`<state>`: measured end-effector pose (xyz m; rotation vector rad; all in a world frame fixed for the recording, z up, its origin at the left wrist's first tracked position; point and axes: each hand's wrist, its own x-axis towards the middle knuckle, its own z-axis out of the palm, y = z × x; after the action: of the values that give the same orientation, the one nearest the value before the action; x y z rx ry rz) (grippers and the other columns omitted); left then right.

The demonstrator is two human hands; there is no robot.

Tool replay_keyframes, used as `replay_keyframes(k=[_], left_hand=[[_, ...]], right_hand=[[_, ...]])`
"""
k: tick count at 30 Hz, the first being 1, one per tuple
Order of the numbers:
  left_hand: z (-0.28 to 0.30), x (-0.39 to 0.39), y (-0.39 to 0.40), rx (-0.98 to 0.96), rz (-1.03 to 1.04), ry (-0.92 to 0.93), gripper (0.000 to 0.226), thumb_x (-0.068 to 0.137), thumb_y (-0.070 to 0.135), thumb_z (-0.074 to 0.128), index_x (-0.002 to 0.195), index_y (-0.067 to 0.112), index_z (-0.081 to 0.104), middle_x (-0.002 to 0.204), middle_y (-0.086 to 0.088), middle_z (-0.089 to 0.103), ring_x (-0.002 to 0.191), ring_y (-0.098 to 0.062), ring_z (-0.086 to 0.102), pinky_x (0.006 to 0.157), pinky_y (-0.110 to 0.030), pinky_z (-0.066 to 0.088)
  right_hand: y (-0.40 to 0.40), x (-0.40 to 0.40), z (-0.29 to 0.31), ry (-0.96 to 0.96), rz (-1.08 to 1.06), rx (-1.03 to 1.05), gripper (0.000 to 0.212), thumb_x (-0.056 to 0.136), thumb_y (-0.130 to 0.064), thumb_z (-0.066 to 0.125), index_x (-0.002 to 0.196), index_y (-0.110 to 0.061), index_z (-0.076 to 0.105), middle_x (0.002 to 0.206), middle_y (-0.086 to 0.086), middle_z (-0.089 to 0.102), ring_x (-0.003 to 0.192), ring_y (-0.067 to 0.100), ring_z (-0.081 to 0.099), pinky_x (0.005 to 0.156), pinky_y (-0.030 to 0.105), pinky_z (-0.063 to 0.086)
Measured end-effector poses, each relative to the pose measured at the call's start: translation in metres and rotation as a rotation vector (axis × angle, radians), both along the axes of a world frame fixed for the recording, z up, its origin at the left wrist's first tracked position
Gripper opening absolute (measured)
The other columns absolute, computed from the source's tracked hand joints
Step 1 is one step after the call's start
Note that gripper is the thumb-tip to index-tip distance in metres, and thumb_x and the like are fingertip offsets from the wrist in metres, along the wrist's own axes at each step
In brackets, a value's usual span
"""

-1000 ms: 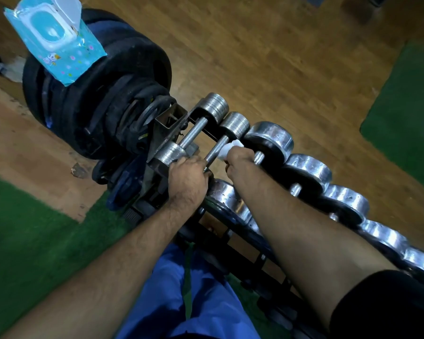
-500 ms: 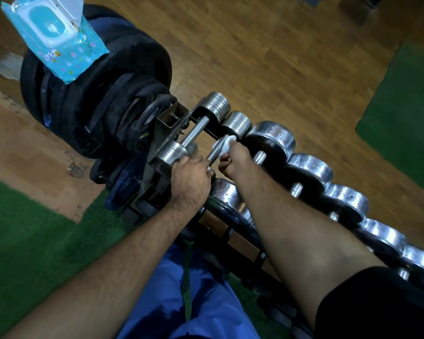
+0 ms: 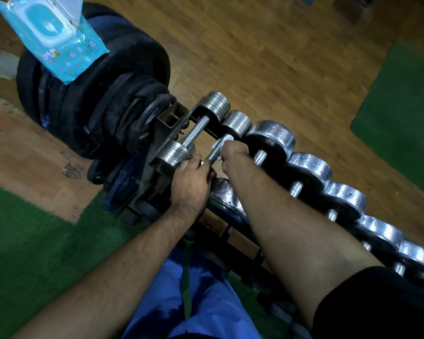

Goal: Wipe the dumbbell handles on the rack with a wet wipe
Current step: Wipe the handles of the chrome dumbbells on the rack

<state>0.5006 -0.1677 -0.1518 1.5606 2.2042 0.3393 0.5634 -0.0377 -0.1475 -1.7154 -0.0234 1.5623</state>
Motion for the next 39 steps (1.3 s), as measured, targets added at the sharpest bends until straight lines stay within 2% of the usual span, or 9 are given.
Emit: replay_keyframes(k=[2,3,9,13,21,25,31,34,39], left_hand=[[0.002,0.000,-0.004,0.002,0.041,-0.043,0.037,0.094,0.028,0.063,0.129,0.015,0.058,0.140,-0.010,0.050,0.109,-0.026,0.057,0.084,-0.037,0.051],[0.004,0.000,-0.005,-0.007,0.057,-0.064,0.039,0.094,0.028,0.063,0.130,0.014,0.056,0.139,-0.010,0.047,0.108,-0.025,0.058,0.081,-0.034,0.052],[0.009,-0.006,-0.004,-0.009,0.060,-0.073,0.037,0.096,0.033,0.061,0.126,0.012,0.056,0.128,-0.007,0.051,0.101,-0.021,0.061,0.074,-0.029,0.051],[0.005,-0.007,-0.005,0.011,0.051,-0.006,0.031,0.094,0.034,0.062,0.117,0.013,0.063,0.111,-0.005,0.063,0.099,-0.022,0.059,0.079,-0.032,0.048],[0.010,-0.009,-0.004,-0.014,0.011,-0.010,0.041,0.096,0.037,0.058,0.128,0.012,0.060,0.123,-0.007,0.063,0.113,-0.025,0.058,0.092,-0.036,0.047],[0.011,-0.011,-0.005,-0.021,0.001,0.004,0.039,0.097,0.037,0.057,0.128,0.013,0.060,0.122,-0.005,0.063,0.110,-0.023,0.058,0.091,-0.034,0.047],[0.014,-0.013,-0.011,-0.013,0.013,-0.058,0.045,0.096,0.033,0.059,0.137,0.014,0.056,0.136,-0.003,0.059,0.122,-0.020,0.055,0.097,-0.032,0.049],[0.009,-0.017,-0.015,-0.002,0.022,-0.122,0.047,0.096,0.029,0.061,0.139,0.012,0.054,0.145,-0.004,0.053,0.132,-0.019,0.051,0.104,-0.033,0.046],[0.009,-0.020,-0.015,0.009,0.014,-0.136,0.047,0.096,0.029,0.062,0.139,0.012,0.054,0.146,-0.003,0.052,0.133,-0.018,0.050,0.105,-0.034,0.046]], right_hand=[[0.001,0.006,-0.006,-0.100,0.144,-0.078,0.025,0.094,-0.009,0.045,0.073,-0.016,0.055,0.073,0.001,0.053,0.065,0.011,0.053,0.045,0.015,0.037],[-0.002,0.006,-0.009,-0.150,0.262,-0.134,0.026,0.096,-0.013,0.042,0.073,-0.016,0.054,0.065,0.000,0.046,0.052,0.009,0.041,0.040,0.016,0.028],[-0.007,0.009,-0.012,-0.173,0.519,-0.150,0.022,0.097,-0.015,0.037,0.093,-0.016,0.059,0.066,0.000,0.040,0.044,0.005,0.032,0.038,0.014,0.022],[-0.008,0.000,-0.012,-0.238,0.582,-0.162,0.024,0.099,-0.009,0.038,0.080,-0.015,0.052,0.072,0.002,0.048,0.043,0.007,0.041,0.028,0.013,0.029],[-0.003,0.003,-0.010,0.054,0.359,-0.160,0.032,0.101,-0.018,0.030,0.072,-0.016,0.043,0.039,-0.005,0.051,0.023,0.003,0.037,0.029,0.013,0.027],[-0.010,0.002,-0.013,-0.015,0.499,-0.204,0.034,0.092,-0.012,0.032,0.074,-0.017,0.061,0.072,0.001,0.066,0.031,0.003,0.029,0.035,0.011,0.017],[-0.006,0.015,-0.007,-0.139,0.770,-0.296,0.028,0.086,0.003,0.034,0.069,-0.015,0.047,0.061,-0.001,0.047,0.031,0.001,0.030,0.030,0.011,0.019],[-0.002,0.012,-0.011,-0.048,0.570,-0.247,0.027,0.097,-0.004,0.035,0.075,-0.016,0.047,0.048,-0.002,0.049,0.030,-0.001,0.030,0.030,0.012,0.019],[-0.012,0.009,-0.017,-0.131,0.679,-0.215,0.030,0.095,-0.004,0.032,0.088,-0.012,0.060,0.073,0.004,0.067,0.031,0.001,0.030,0.033,0.010,0.020]])
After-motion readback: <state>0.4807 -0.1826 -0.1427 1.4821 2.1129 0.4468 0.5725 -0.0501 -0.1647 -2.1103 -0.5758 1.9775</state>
